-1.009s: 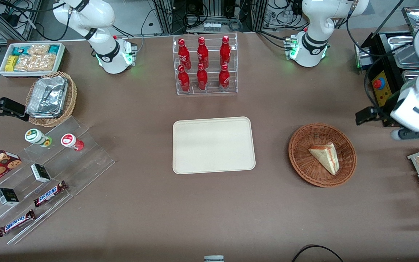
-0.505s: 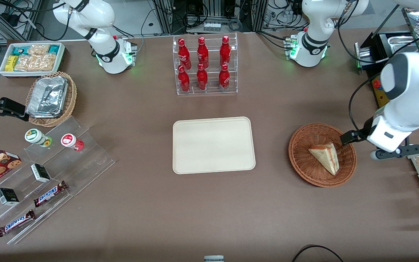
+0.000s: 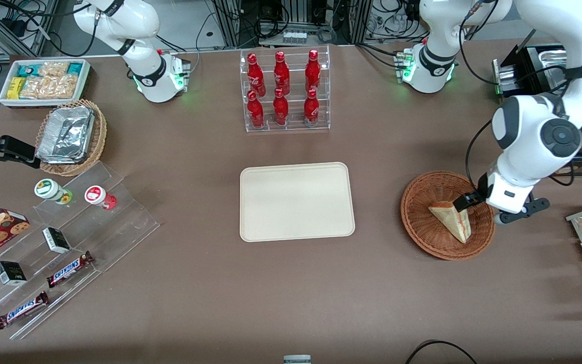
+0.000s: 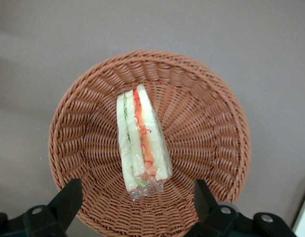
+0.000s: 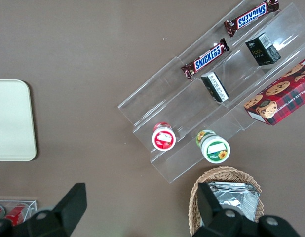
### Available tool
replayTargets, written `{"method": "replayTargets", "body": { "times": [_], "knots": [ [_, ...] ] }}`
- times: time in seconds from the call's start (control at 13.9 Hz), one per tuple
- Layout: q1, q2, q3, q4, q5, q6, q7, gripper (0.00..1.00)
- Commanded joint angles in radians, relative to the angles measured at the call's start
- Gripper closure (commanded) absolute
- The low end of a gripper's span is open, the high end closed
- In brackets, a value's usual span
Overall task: Place sandwich from basket to tray
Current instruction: 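Lower the left gripper and close it on the wrapped sandwich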
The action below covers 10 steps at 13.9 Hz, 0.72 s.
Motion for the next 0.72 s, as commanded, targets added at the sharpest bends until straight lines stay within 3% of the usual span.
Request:
{"method": "replayTargets", "body": {
  "times": [0.0, 0.58, 0.65],
  "knots": [
    [-0.010, 0.024, 0.005, -0.030, 0.016, 0.062, -0.032, 0.00],
    [-0.008, 0.101, 0.006, -0.058, 0.016, 0.150, -0.032, 0.01],
    [-0.004, 0.106, 0.006, -0.058, 0.016, 0.150, -0.032, 0.10]
  ]
}}
